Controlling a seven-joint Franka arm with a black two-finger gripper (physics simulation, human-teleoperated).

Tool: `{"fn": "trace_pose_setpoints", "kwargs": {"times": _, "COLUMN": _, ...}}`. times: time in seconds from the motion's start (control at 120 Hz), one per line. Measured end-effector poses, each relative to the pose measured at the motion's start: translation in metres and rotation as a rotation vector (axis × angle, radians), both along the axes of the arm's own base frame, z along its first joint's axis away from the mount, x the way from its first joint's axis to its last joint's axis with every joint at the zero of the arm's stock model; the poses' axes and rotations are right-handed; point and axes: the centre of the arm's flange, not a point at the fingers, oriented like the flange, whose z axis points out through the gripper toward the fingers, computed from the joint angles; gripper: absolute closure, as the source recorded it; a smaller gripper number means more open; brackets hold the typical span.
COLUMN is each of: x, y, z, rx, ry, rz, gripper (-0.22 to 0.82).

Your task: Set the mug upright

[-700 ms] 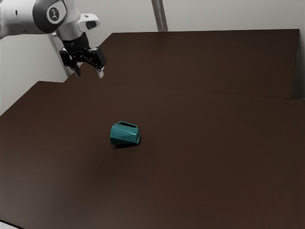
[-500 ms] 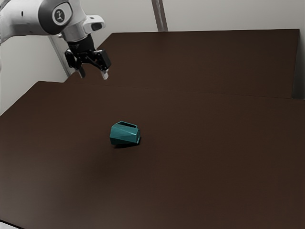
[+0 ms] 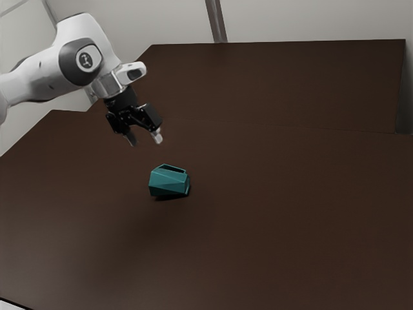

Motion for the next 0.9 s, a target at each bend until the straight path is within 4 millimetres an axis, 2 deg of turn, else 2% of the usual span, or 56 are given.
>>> {"fn": "trace_pose_setpoints", "kwargs": {"times": 0.142, "x": 0.004, "y": 0.083, "z": -0.016, "rx": -0.097, "ry": -0.065, "rz": 0.060, "gripper": 0.00}}
{"fn": "trace_pose_setpoints", "kwargs": {"times": 0.25, "x": -0.002, "y": 0.145, "z": -0.035, "rx": -0.153, "ry": -0.104, "rz": 0.108, "gripper": 0.00}}
{"fn": "trace_pose_setpoints", "kwargs": {"times": 0.3, "x": -0.007, "y": 0.167, "z": -0.046, "rx": -0.181, "ry": -0.120, "rz": 0.125, "gripper": 0.00}}
{"fn": "trace_pose_setpoints", "kwargs": {"times": 0.342, "x": -0.009, "y": 0.177, "z": -0.055, "rx": -0.204, "ry": -0.137, "rz": 0.126, "gripper": 0.00}}
{"fn": "trace_pose_setpoints", "kwargs": {"times": 0.4, "x": -0.003, "y": 0.173, "z": -0.068, "rx": -0.239, "ry": -0.156, "rz": 0.091, "gripper": 0.00}}
{"fn": "trace_pose_setpoints", "kwargs": {"times": 0.508, "x": 0.015, "y": 0.114, "z": -0.087, "rx": -0.292, "ry": -0.173, "rz": -0.059, "gripper": 0.00}}
{"fn": "trace_pose_setpoints", "kwargs": {"times": 0.558, "x": 0.018, "y": 0.100, "z": -0.095, "rx": -0.310, "ry": -0.181, "rz": -0.102, "gripper": 0.00}}
{"fn": "trace_pose_setpoints", "kwargs": {"times": 0.717, "x": 0.016, "y": 0.109, "z": -0.105, "rx": -0.336, "ry": -0.229, "rz": -0.144, "gripper": 0.00}}
{"fn": "trace_pose_setpoints", "kwargs": {"times": 0.9, "x": 0.011, "y": 0.108, "z": -0.117, "rx": -0.365, "ry": -0.260, "rz": -0.190, "gripper": 0.00}}
